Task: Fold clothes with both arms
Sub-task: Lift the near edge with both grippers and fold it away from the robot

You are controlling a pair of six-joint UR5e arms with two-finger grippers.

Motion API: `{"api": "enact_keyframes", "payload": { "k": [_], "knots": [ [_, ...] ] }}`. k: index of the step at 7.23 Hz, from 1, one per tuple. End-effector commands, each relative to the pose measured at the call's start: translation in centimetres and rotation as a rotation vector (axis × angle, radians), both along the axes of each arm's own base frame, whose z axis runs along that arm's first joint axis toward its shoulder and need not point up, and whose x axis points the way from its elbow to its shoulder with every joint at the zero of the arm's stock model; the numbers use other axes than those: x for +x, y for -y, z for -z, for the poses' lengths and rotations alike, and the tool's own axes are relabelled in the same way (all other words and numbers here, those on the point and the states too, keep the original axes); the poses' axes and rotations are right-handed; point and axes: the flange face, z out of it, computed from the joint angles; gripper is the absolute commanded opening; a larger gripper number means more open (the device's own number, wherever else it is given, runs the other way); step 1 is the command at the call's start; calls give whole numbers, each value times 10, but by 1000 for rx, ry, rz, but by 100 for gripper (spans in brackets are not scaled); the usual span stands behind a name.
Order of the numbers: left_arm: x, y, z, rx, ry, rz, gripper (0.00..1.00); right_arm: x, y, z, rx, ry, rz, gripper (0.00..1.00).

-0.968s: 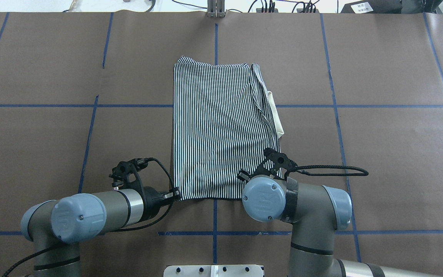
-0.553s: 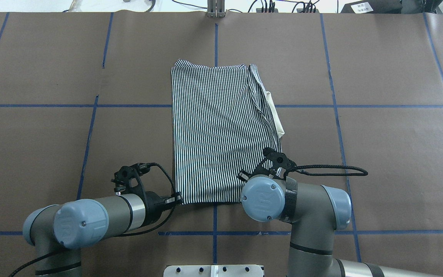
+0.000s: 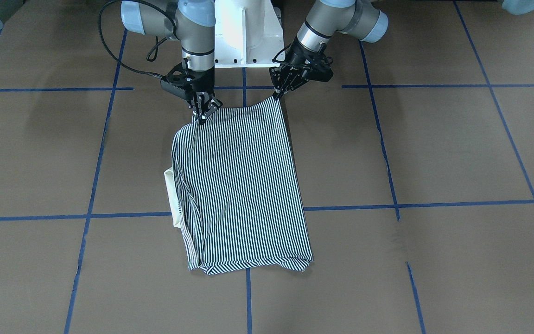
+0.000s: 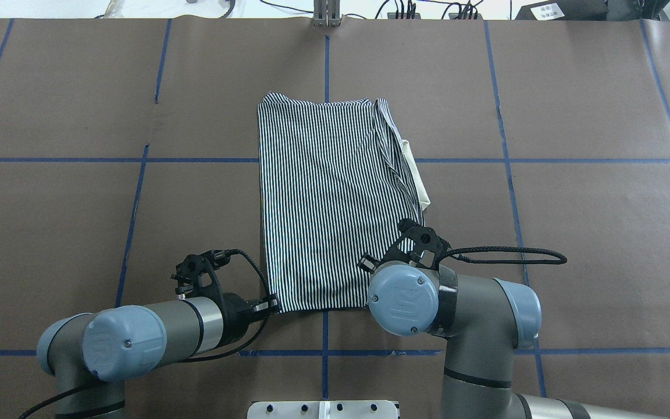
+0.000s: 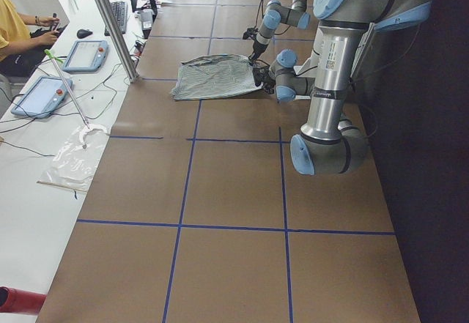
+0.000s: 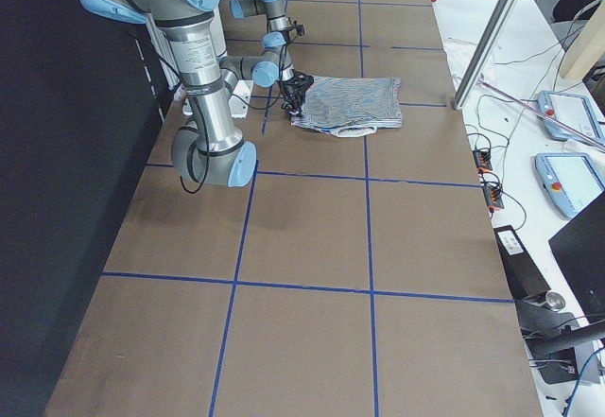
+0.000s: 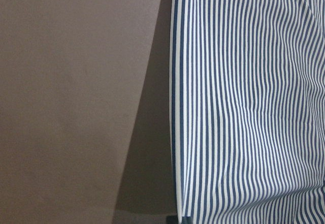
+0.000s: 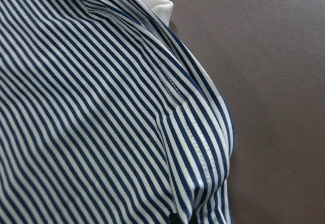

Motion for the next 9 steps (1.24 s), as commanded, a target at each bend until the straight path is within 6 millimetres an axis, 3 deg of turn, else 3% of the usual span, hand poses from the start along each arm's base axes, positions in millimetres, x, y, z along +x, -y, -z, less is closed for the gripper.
{"api": "enact_keyframes", "payload": {
  "k": [1, 3, 4, 5, 6, 7, 8, 9],
  "knots": [
    [-32, -3, 37, 13, -54, -13, 0, 45, -11, 47, 21, 83, -2, 0],
    [-89, -20, 92, -4, -47, -64, 0, 91, -44, 87, 20, 119, 30, 0],
    [-131, -33, 123, -15, -42, -97, 0, 119, -66, 105, 12, 137, 55, 0],
    [-166, -43, 144, -23, -37, -120, 0, 129, -75, 110, -3, 139, 56, 0],
    [-162, -42, 154, -25, -30, -119, 0, 128, -74, 109, -2, 135, 53, 0],
    [-140, -27, 142, -31, 20, -92, 0, 117, -73, 103, -2, 112, 55, 0],
    [-128, 2, 139, 19, 60, -57, 0, 104, -59, 92, 15, 69, 38, 0],
    [-119, 38, 134, 55, 112, -13, 0, 100, -30, 97, 47, 39, 11, 0]
  ]
}}
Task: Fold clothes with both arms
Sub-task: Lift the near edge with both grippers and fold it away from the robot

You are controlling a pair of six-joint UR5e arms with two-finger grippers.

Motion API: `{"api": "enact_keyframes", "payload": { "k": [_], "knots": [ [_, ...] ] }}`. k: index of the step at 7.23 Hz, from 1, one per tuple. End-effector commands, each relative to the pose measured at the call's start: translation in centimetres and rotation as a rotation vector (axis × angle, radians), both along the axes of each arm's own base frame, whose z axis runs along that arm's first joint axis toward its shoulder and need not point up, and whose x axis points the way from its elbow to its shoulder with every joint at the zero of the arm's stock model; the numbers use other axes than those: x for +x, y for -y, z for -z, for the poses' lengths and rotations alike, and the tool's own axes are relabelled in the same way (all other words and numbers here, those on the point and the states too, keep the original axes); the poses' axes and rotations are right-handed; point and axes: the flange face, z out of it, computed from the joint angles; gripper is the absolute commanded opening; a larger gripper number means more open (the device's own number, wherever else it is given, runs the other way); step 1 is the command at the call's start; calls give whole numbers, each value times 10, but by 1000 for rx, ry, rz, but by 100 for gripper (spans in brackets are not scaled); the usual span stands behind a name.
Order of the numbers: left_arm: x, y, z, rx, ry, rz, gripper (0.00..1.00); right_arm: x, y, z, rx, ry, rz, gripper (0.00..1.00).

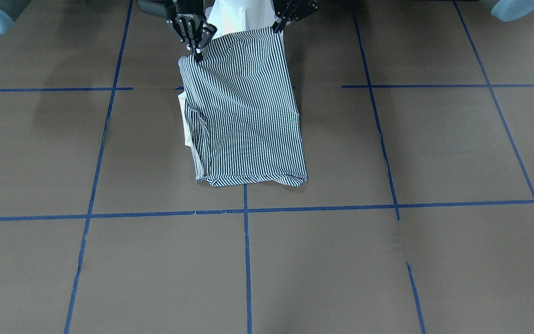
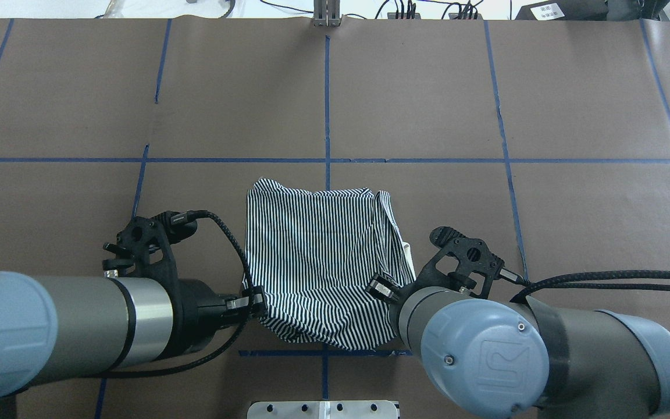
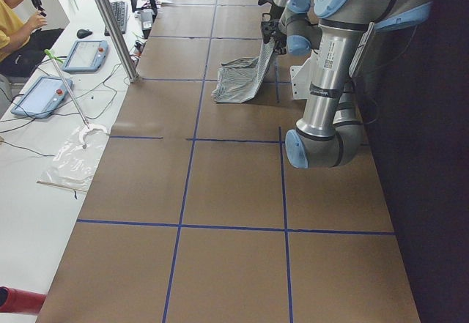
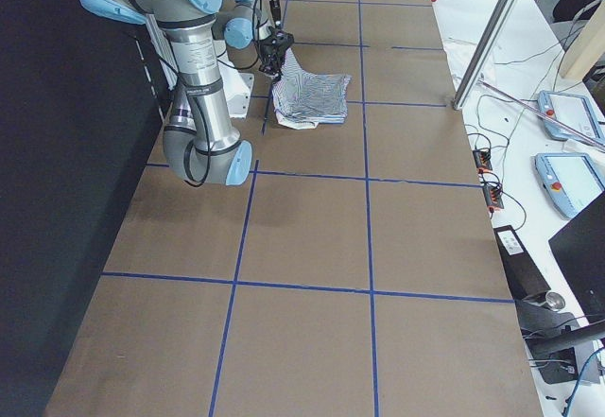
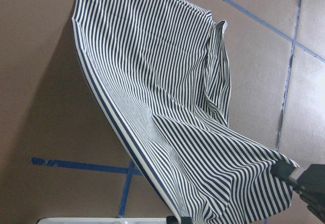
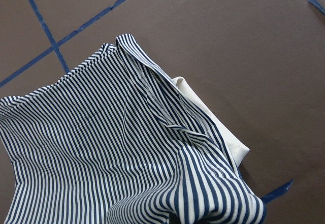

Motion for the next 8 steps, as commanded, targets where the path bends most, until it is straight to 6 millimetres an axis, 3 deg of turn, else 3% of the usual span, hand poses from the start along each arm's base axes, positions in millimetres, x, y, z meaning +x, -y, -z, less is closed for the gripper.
{"api": "enact_keyframes", "payload": {
  "k": [1, 2, 4, 6, 8],
  "knots": [
    [19, 71, -11, 70, 100, 79, 0, -24, 52, -5, 21, -76, -59, 0],
    [20, 98, -19, 88, 123, 111, 0, -38, 71, -6, 32, -52, -81, 0],
    [34, 129, -42, 97, 143, 141, 0, -67, 102, -27, 47, -49, -105, 0],
    [50, 139, -59, 89, 163, 143, 0, -96, 135, -34, 50, -60, -132, 0],
    [71, 155, -85, 75, 196, 148, 0, -121, 152, -50, 51, -66, -139, 0]
  ]
}}
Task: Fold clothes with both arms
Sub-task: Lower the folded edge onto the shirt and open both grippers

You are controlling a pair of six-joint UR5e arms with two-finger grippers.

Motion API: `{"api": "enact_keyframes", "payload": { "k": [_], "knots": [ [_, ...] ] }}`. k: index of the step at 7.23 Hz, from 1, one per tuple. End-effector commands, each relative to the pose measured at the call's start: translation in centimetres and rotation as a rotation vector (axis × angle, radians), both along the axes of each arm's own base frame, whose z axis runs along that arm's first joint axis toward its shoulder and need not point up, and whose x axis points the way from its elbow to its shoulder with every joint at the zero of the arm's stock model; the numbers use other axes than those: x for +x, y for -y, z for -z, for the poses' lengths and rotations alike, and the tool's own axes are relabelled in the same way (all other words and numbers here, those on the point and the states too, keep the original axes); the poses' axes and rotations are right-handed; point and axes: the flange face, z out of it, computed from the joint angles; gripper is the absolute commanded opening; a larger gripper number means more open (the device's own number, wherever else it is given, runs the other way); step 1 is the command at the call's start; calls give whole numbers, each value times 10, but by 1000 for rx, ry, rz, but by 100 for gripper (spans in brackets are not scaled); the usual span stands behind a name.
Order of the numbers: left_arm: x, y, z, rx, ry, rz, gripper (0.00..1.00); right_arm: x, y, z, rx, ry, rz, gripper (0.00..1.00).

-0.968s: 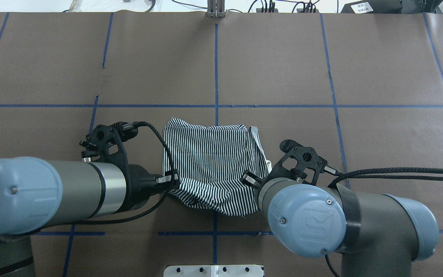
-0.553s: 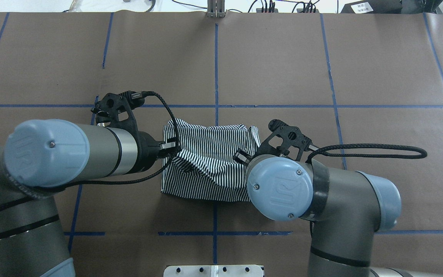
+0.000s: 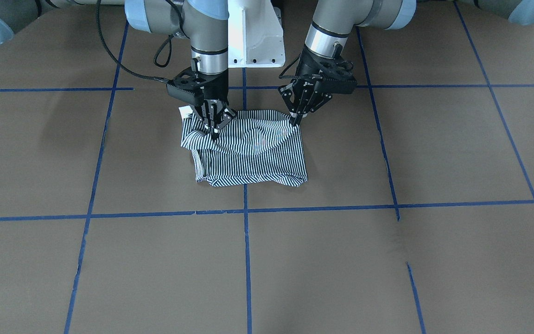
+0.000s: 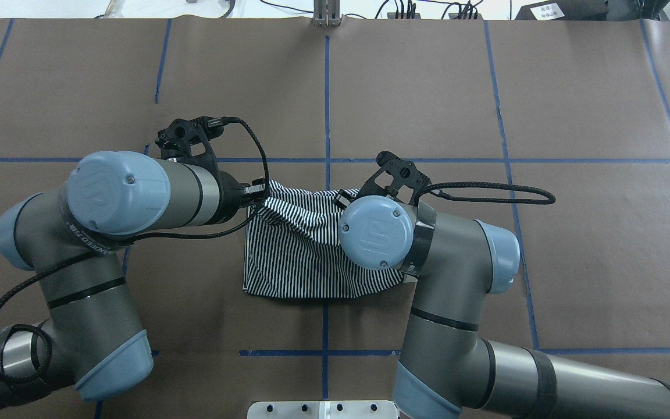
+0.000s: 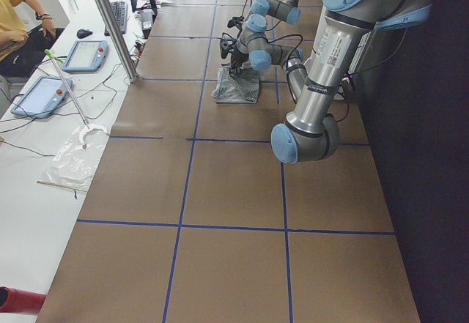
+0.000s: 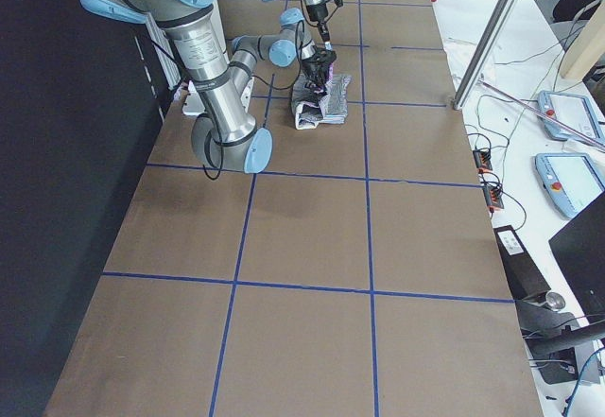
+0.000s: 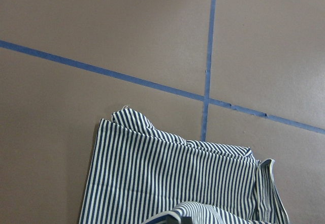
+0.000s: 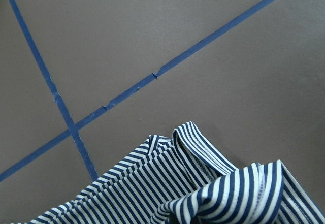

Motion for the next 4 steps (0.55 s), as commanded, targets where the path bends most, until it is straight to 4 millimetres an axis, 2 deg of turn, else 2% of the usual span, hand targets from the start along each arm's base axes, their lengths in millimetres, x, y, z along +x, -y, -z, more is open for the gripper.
{"api": "enact_keyframes", "payload": {
  "k": [1, 2, 4],
  "knots": [
    [30, 18, -36, -7, 14, 4, 0, -25, 15, -21, 10, -5, 3, 0],
    [41, 25, -51, -4, 12, 5, 0, -27, 18, -25, 11, -11, 3, 0],
    [46, 28, -62, -13, 28, 6, 0, -30, 21, -34, 5, -31, 4, 0]
  ]
}}
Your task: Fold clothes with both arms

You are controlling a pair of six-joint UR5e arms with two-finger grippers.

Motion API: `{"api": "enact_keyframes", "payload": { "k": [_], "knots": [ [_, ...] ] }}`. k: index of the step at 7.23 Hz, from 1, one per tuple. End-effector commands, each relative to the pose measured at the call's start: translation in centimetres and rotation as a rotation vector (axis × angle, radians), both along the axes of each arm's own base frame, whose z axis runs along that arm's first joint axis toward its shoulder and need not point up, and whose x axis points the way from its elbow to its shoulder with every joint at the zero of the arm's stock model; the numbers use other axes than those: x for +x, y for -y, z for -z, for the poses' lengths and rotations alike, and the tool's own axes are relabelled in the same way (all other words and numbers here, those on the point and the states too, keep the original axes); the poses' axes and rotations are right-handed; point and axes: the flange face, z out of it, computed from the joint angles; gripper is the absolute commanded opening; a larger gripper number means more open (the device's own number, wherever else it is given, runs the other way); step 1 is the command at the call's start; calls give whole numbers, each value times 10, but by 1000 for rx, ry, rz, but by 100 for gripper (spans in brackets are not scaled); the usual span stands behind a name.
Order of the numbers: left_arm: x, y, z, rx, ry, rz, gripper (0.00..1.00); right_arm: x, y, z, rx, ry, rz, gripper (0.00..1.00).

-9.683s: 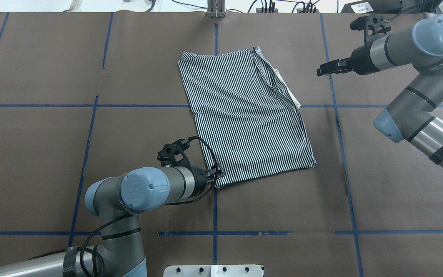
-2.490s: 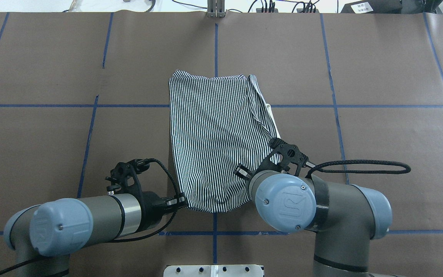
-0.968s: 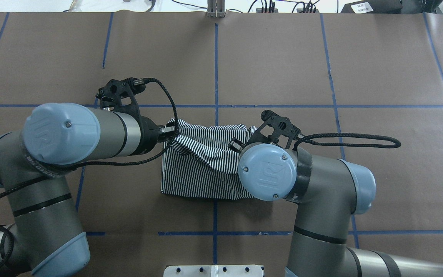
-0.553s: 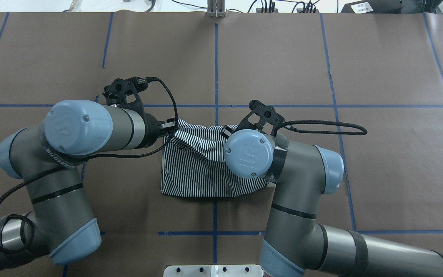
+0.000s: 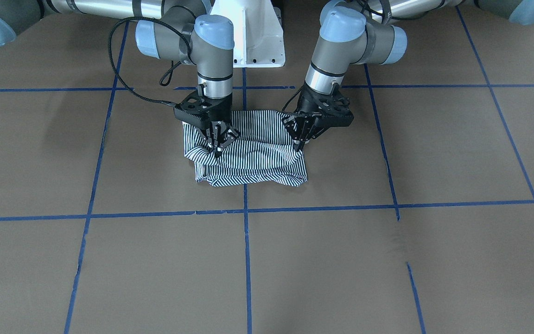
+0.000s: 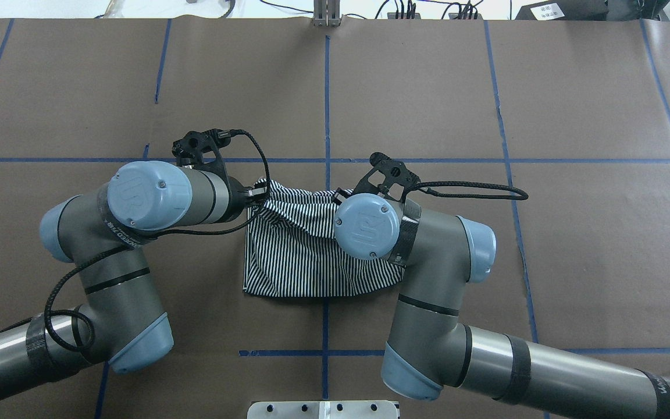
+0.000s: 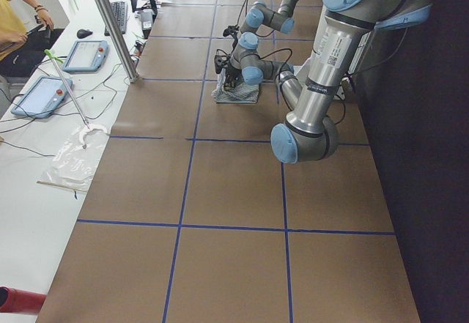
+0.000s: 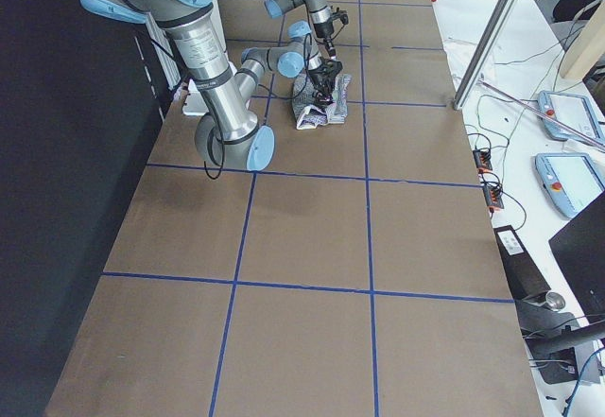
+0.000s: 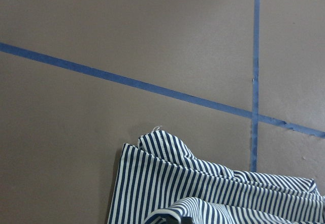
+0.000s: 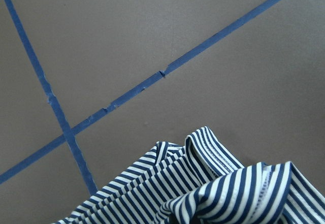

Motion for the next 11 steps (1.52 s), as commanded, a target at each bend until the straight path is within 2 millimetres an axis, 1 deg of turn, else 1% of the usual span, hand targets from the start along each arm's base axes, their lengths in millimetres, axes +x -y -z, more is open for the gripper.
{"api": "enact_keyframes", "payload": {
  "k": [1, 2, 3, 4, 5, 6, 7, 8, 9, 10, 11],
  "knots": [
    [4, 3, -9, -2, 5, 1, 0, -1, 4, -6, 7, -18, 9, 0],
    [4, 4, -10, 8, 13, -5, 36, 0, 6, -10, 32, -46, 42, 76],
    [0, 7, -8, 102, 54, -56, 99, 2, 7, -3, 82, -56, 92, 100],
    [-26, 28, -8, 168, 79, -61, 100, 17, 24, 6, 109, -58, 116, 100],
    [-48, 47, -8, 252, 114, -130, 100, 23, 28, 28, 148, -43, 162, 100],
    [-67, 59, -13, 282, 120, -196, 100, 24, 25, 40, 161, -30, 170, 100],
    [-69, 60, -16, 289, 118, -200, 100, 17, 11, 44, 191, -39, 209, 100],
    [-69, 60, -16, 289, 118, -200, 100, -4, -23, 43, 251, -73, 273, 100],
    [-69, 60, -16, 288, 117, -199, 100, -31, -64, 41, 338, -130, 331, 100],
    [-69, 60, -16, 282, 114, -196, 100, -51, -87, 35, 372, -169, 345, 100],
    [-69, 60, -16, 281, 114, -195, 100, -59, -88, 20, 363, -201, 357, 100]
  ]
}}
